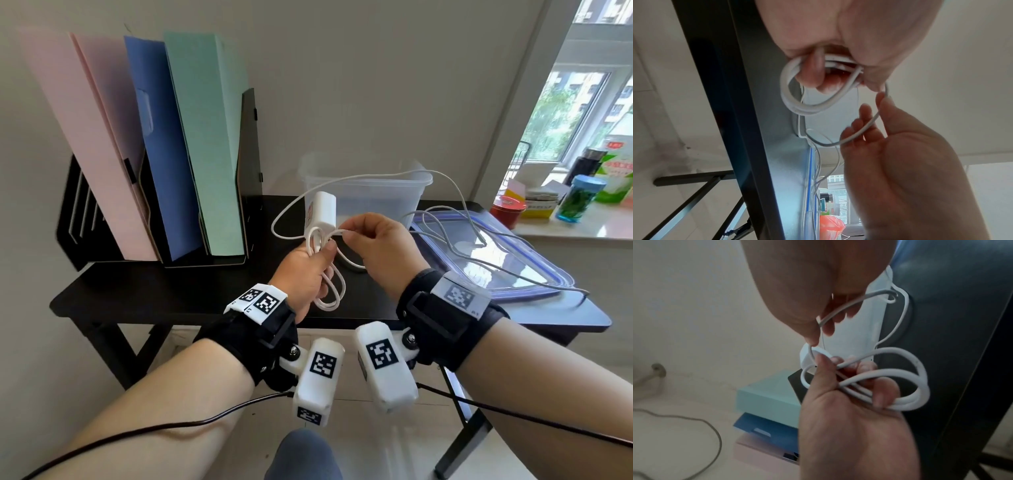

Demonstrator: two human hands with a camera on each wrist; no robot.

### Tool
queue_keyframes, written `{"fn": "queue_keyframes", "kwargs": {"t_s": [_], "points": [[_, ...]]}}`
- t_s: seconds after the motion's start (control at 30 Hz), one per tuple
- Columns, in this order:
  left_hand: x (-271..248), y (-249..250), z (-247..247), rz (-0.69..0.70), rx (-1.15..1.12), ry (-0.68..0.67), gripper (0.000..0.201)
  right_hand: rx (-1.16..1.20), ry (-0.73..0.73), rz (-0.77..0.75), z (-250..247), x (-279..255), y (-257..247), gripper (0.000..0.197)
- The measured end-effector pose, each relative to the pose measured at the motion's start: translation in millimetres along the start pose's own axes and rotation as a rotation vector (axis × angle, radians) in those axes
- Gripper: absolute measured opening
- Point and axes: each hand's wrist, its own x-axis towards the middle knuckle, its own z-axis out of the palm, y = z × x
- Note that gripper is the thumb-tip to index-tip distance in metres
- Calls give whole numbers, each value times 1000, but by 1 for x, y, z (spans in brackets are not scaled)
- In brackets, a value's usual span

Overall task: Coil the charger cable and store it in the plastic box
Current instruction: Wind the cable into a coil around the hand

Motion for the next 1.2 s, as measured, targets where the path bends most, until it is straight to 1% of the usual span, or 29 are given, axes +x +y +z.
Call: {"fn": "queue_keyframes", "kwargs": {"t_s": [0.07, 0.1, 0.17, 0.23, 0.27, 0.33, 0.4, 0.47, 0.53, 0.6, 0.7, 0.83, 0.87, 0.93, 1.0, 1.1, 1.17, 1.2], "points": [[-1, -1, 0, 25, 10, 4, 20, -150, 52, -58, -3, 1, 2, 13], [-1, -1, 1, 24, -3, -9, 18, -182, 62, -67, -3, 0, 1, 13], [-3, -1, 2, 5, -58, -56, 12, -190, 52, -61, -3, 0, -1, 12], [-3, -1, 3, 4, -91, -100, 4, -192, 49, -47, -3, 0, -3, 16], [-3, -1, 3, 14, -90, -118, 4, -172, 50, -34, -3, -1, -4, 17], [-3, 0, 2, 53, -93, -163, 12, -66, 31, 13, -2, -1, -5, 13], [-4, 1, 1, 93, -89, -215, 24, 66, 2, 67, 1, -3, -5, 13], [-4, 1, -1, 93, -83, -237, 34, 133, -13, 78, 3, -4, -5, 13], [-3, 0, -2, 90, -88, -236, 39, 120, -10, 61, 4, -4, -6, 14], [-4, -1, -3, 82, -70, -222, 39, 109, -5, 51, 5, -3, -8, 15], [-7, -1, -2, 55, -96, -190, 29, 91, -10, 40, 5, -2, -7, 16], [-6, -2, -1, 54, -113, -99, 19, 113, -28, 48, 3, -1, 3, 10], [-6, -1, -1, 55, -120, -91, 18, 84, -42, 54, 1, 0, 7, 12], [-4, 0, -2, 48, -162, -89, 17, -34, -121, 69, -2, 1, 15, 22], [-4, 4, -2, 37, -227, -96, 15, -196, -214, 59, -4, -2, 21, 27], [-4, 8, -3, 41, -311, -111, 14, -463, -305, 12, -7, -5, 27, 30], [-4, 12, -4, 37, -365, -129, 11, -669, -325, -5, -8, -7, 34, 29], [-4, 14, -5, 33, -380, -126, 10, -741, -301, -6, -9, -7, 37, 29]]}}
